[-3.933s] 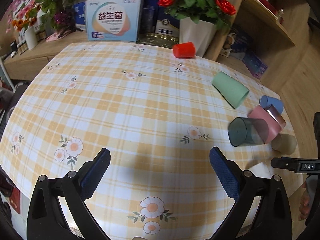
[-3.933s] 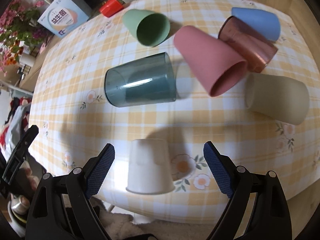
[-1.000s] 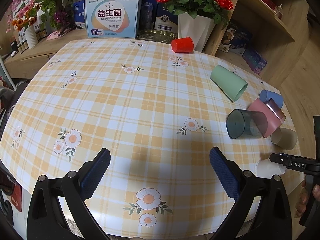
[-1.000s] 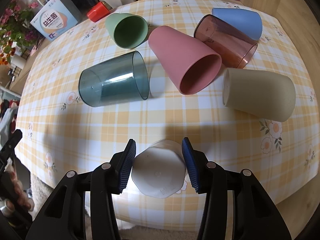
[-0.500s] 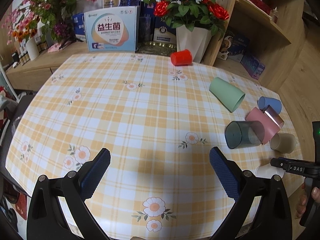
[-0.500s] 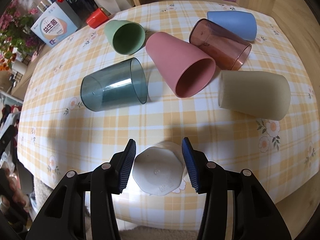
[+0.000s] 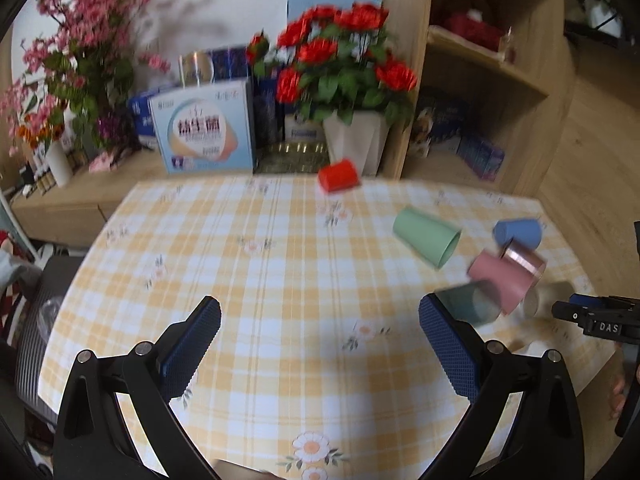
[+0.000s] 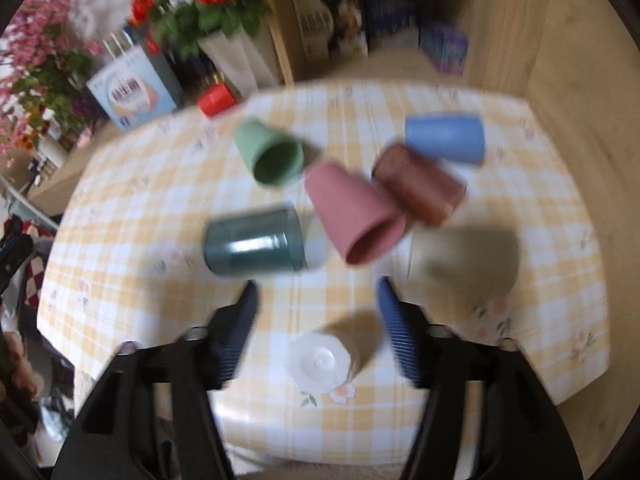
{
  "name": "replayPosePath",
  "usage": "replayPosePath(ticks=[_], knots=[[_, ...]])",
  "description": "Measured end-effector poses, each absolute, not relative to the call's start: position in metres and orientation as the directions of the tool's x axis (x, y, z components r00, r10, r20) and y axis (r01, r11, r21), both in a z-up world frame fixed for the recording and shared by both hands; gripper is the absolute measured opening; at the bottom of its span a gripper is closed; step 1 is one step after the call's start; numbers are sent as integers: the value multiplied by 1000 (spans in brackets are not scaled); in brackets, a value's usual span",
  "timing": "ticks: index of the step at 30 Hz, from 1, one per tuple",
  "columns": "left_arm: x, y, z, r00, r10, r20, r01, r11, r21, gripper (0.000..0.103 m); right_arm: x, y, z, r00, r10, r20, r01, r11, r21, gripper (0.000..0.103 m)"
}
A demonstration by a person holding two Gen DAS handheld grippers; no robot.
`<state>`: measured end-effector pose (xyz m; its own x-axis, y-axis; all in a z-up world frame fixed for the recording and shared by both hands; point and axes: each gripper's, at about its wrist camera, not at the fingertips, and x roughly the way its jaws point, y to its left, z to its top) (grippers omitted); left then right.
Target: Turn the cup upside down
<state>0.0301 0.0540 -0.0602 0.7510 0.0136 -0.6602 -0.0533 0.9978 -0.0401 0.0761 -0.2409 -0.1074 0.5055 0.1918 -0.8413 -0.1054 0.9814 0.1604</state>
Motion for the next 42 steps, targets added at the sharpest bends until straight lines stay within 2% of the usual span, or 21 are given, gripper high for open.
replayPosePath(ticks=[1, 2, 3, 6, 14, 28, 42], knots=[[30, 53, -54, 760, 5, -650, -46, 998, -46, 97, 73, -241, -98, 539, 195, -820, -112, 981, 160, 74], [29, 52, -48, 768, -1, -641, -42, 998, -52, 97, 70, -241, -89, 570, 199, -797, -118, 980, 160, 86], [29, 52, -41, 778, -3, -629, -41, 998, -55, 97, 65, -241, -76, 613, 202, -764, -121, 979, 162, 89], [27, 49, -24, 802, -14, -597, -27, 998, -59, 97, 59, -243, -50, 685, 205, -699, -133, 979, 156, 89], [18, 38, 10, 850, -18, -526, -11, 999, -51, 97, 45, -243, -12, 766, 176, -619, -123, 984, 127, 89], [3, 24, 28, 874, 2, -486, -9, 1000, -12, 97, 24, -242, 12, 836, 130, -533, -109, 992, 70, 89], [0, 24, 29, 869, -18, -495, 4, 1000, -28, 97, 20, -242, 16, 848, 122, -515, -103, 993, 65, 89]])
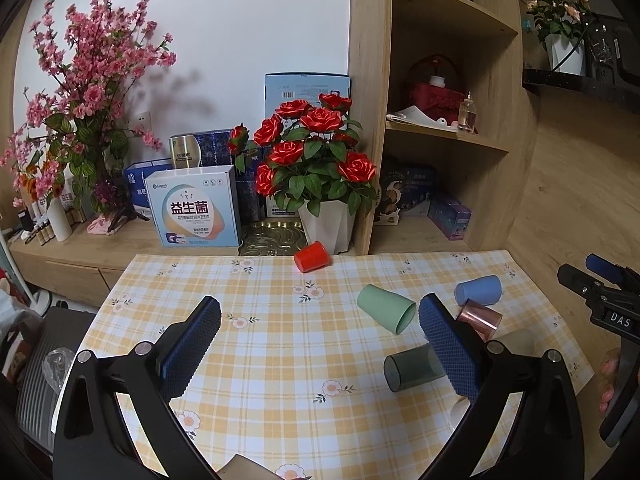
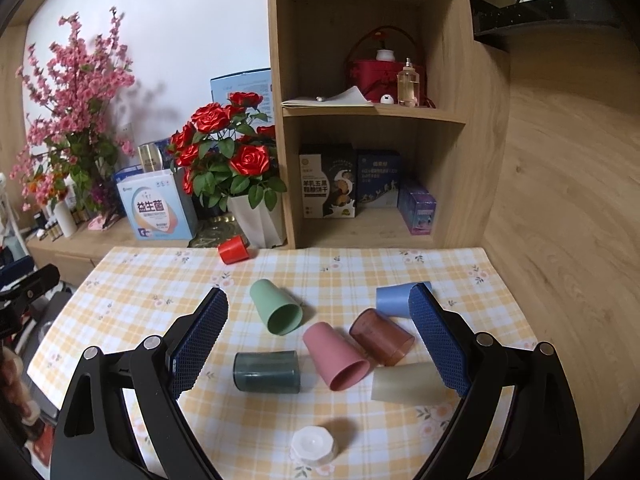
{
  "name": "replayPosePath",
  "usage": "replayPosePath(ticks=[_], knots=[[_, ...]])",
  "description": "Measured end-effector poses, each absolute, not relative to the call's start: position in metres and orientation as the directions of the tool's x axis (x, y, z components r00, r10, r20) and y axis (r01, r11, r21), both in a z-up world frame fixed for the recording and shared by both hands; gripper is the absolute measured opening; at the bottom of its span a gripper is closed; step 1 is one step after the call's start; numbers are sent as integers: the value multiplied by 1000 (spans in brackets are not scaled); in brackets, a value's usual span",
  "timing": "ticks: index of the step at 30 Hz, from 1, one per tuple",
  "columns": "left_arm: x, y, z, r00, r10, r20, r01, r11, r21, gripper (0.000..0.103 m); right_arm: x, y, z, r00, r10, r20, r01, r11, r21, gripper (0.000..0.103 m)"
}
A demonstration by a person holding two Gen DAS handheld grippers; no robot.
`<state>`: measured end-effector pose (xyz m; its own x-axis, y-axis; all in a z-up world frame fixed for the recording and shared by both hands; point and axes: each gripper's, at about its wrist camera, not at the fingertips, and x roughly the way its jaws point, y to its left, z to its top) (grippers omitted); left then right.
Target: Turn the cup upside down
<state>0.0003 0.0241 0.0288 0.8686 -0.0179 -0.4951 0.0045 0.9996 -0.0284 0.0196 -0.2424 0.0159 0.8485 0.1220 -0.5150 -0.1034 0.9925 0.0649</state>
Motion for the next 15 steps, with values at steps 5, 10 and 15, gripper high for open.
replayPosePath(ticks=[5, 10, 15], knots=[[1, 24, 26, 864, -18, -503, 1, 999, -34, 97, 19, -243, 16, 849, 120, -514, -100, 993, 66, 89], [1, 25, 23, 859, -24, -511, 3, 999, -42, 97, 19, -242, 17, 850, 115, -514, -96, 993, 62, 89], [1, 26, 21, 855, -29, -518, 4, 999, -49, 97, 19, -242, 17, 853, 109, -511, -92, 994, 60, 89]])
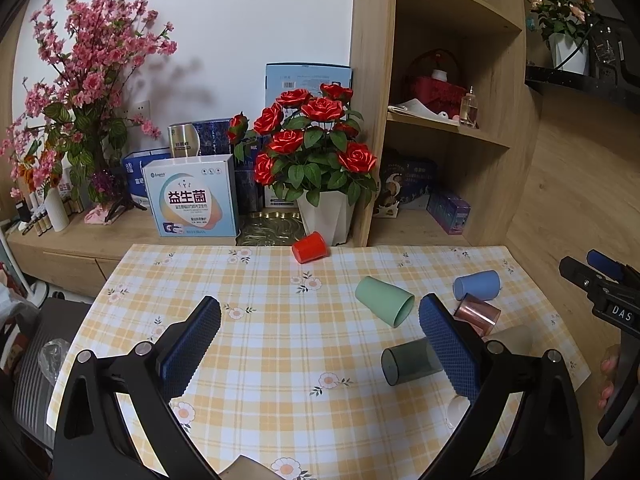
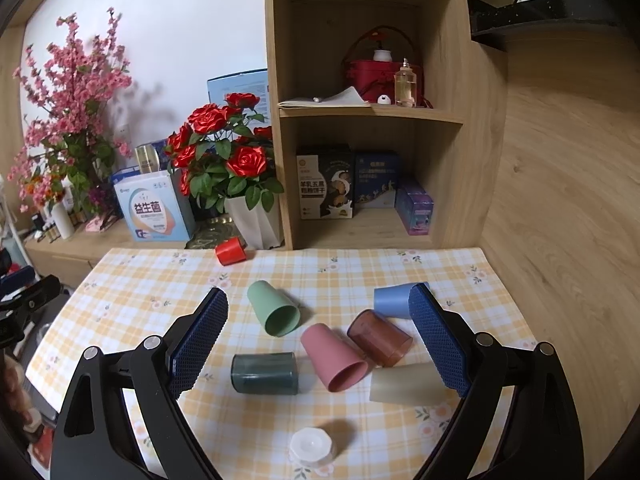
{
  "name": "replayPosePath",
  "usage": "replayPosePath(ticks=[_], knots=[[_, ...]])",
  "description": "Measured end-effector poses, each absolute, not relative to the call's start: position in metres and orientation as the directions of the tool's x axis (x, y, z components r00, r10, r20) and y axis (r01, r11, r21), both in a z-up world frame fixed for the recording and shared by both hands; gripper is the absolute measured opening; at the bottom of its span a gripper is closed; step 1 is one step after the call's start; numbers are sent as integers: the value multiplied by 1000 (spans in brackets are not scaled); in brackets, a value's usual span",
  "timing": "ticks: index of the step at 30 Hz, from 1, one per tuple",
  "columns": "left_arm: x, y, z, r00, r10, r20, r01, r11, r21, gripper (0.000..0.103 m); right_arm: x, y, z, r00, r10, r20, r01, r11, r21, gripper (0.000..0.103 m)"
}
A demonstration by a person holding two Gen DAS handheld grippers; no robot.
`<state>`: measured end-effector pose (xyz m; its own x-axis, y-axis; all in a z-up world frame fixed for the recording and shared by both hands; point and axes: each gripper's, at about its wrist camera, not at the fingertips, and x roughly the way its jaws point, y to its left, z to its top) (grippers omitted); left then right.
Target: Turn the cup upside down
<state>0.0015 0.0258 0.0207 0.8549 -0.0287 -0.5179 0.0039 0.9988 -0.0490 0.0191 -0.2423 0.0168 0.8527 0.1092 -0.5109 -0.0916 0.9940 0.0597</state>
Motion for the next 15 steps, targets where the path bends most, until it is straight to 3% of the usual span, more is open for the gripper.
replayPosePath(ticks=[10, 15], knots=[[3, 25, 18, 859, -29, -512, 0, 998, -55, 97, 20, -243, 16, 863, 104, -495, -85, 995, 60, 89], [1, 27, 10, 885, -107, -454, 43, 988, -149, 97, 20, -253, 11, 862, 123, -492, -80, 991, 108, 89]])
